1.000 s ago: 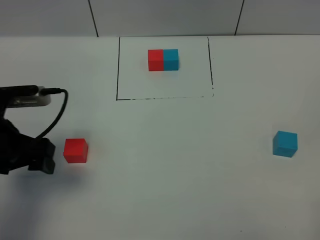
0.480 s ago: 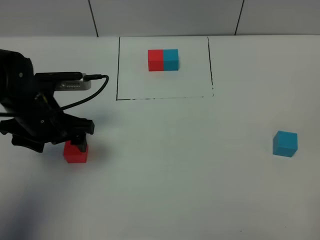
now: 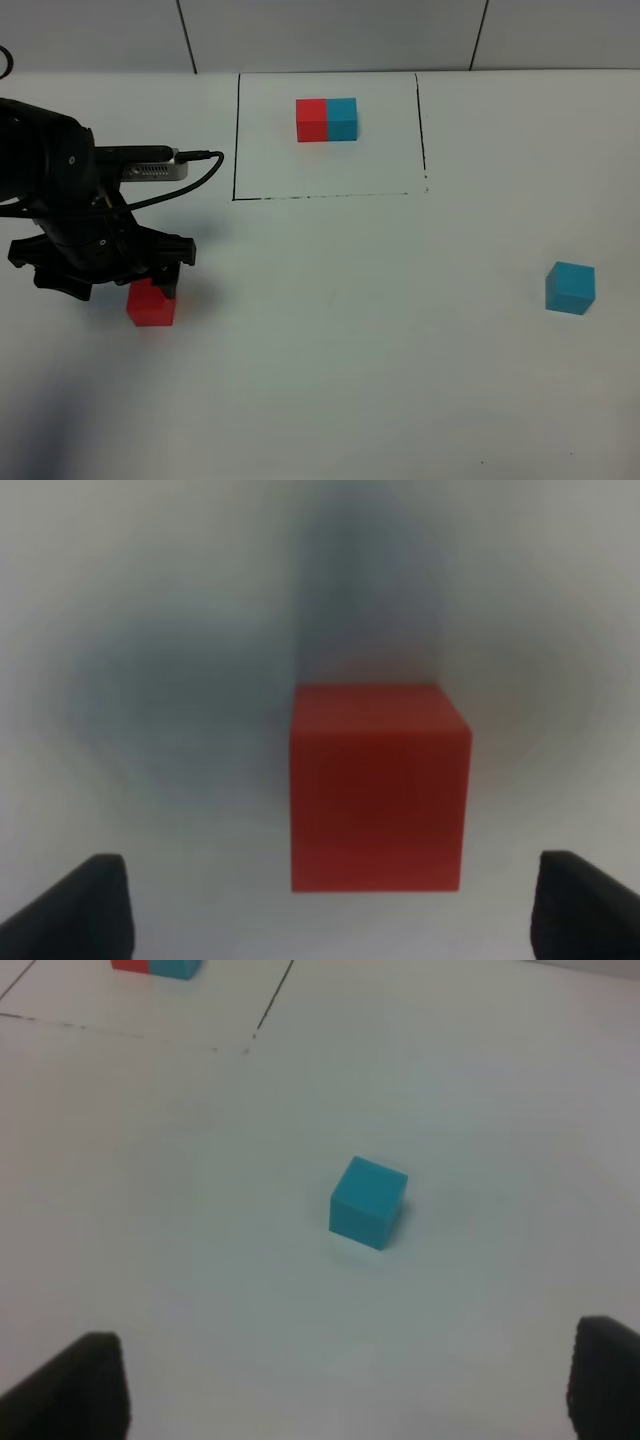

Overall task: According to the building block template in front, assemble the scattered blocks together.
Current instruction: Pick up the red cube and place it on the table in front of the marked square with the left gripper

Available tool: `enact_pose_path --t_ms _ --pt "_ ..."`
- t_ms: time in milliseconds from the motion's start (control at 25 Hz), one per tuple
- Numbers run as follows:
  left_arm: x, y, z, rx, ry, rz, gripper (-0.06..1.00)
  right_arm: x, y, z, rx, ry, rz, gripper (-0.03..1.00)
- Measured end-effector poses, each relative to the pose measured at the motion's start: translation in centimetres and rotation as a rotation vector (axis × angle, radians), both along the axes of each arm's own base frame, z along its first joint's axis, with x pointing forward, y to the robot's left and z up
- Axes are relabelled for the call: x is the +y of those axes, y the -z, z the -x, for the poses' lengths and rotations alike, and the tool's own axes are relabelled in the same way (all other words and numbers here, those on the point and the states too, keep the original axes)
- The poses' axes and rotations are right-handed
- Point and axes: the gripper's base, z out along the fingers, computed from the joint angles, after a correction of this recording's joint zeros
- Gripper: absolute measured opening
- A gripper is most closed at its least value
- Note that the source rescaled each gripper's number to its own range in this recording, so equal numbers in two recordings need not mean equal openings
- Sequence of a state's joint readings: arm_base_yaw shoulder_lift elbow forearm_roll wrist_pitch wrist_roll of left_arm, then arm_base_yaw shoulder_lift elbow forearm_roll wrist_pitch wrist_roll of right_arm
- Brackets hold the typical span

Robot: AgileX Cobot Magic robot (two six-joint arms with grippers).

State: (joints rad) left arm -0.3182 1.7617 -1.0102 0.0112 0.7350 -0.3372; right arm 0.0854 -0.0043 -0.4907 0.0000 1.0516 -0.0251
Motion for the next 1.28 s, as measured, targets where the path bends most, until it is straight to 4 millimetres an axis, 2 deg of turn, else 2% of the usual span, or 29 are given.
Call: enact_pose_path --t_ms 720,840,920,1000,1120,1280 --pt "-0.5 5.2 -1.1 0.059 0.0 -0.011 0.68 0.0 0.0 0.0 0.0 0.0 0.0 0.77" --pt "-0.5 5.2 -1.2 0.049 0.0 -0.007 0.55 0.0 0.0 0.0 0.0 0.0 0.0 0.77" --pt "-0.5 5.2 -1.3 0.048 -0.004 -0.007 0.32 0.0 0.0 0.0 0.0 0.0 0.0 0.77" --pt "-0.5 5.2 -1.2 0.052 -0.017 -0.004 0.0 0.0 0.0 0.0 0.0 0.0 0.0 0.77" --pt "-0.9 4.7 -1.3 0.074 0.032 -0.01 0.01 0.0 0.0 0.0 0.0 0.0 0.0 0.77" --pt "-2.4 2.9 -2.2 0.087 0.264 -0.026 0.01 0.0 0.0 0.0 0.0 0.0 0.0 0.77"
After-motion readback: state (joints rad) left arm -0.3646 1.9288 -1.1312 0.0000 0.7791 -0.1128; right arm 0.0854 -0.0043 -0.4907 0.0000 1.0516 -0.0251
